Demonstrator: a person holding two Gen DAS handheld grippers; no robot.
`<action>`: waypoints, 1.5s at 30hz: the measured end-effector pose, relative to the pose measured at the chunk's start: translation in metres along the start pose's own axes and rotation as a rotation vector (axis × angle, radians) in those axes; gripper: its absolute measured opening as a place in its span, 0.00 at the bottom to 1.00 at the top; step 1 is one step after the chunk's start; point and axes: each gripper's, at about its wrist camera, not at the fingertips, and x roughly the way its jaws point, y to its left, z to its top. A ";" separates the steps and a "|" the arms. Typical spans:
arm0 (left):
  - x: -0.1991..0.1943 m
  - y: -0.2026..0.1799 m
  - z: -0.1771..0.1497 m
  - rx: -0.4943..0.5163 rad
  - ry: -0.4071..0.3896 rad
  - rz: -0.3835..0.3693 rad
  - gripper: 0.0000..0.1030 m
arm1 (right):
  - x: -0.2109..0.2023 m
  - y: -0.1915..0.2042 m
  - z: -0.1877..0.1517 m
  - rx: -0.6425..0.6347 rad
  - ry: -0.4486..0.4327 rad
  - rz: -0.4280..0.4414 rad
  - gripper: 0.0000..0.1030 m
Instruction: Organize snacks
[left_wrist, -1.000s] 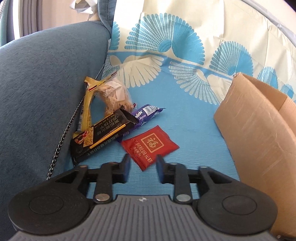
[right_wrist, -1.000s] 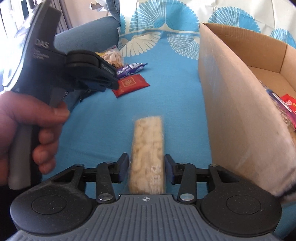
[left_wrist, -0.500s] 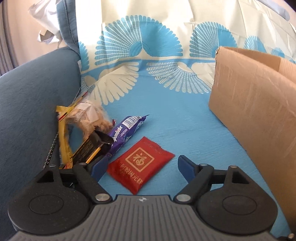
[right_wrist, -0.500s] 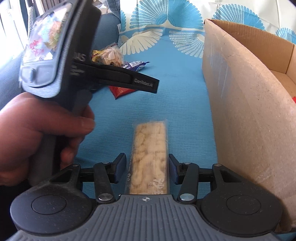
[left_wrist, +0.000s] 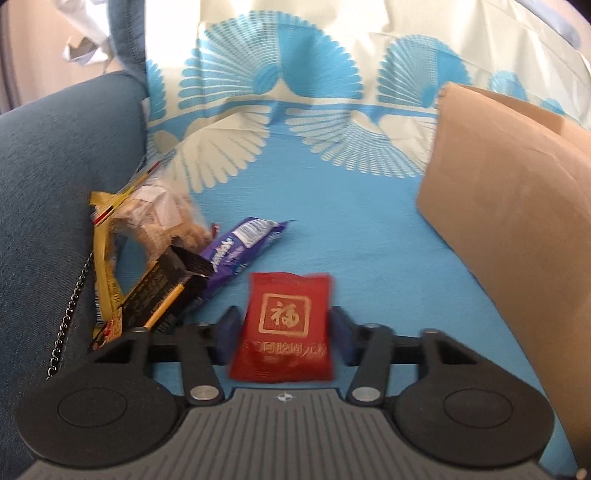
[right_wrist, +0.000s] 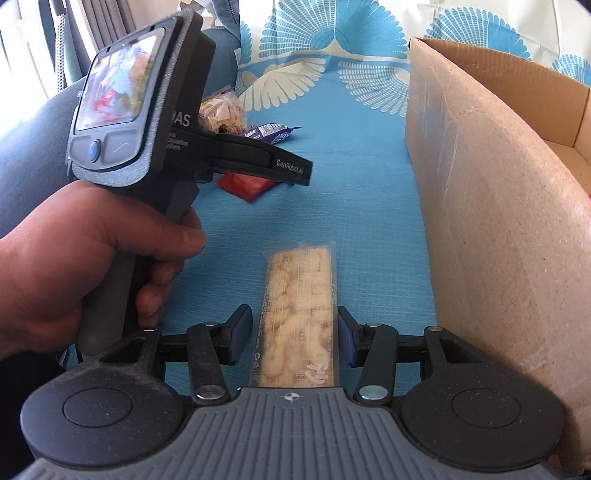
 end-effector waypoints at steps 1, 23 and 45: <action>-0.002 -0.001 -0.001 0.004 0.005 -0.002 0.49 | 0.000 0.000 0.000 -0.001 -0.001 -0.001 0.50; -0.138 0.023 -0.011 -0.356 -0.083 -0.114 0.46 | -0.028 0.002 -0.008 -0.018 -0.058 0.027 0.37; -0.247 0.033 -0.054 -0.567 -0.303 -0.275 0.46 | -0.164 -0.015 0.008 -0.033 -0.431 0.028 0.37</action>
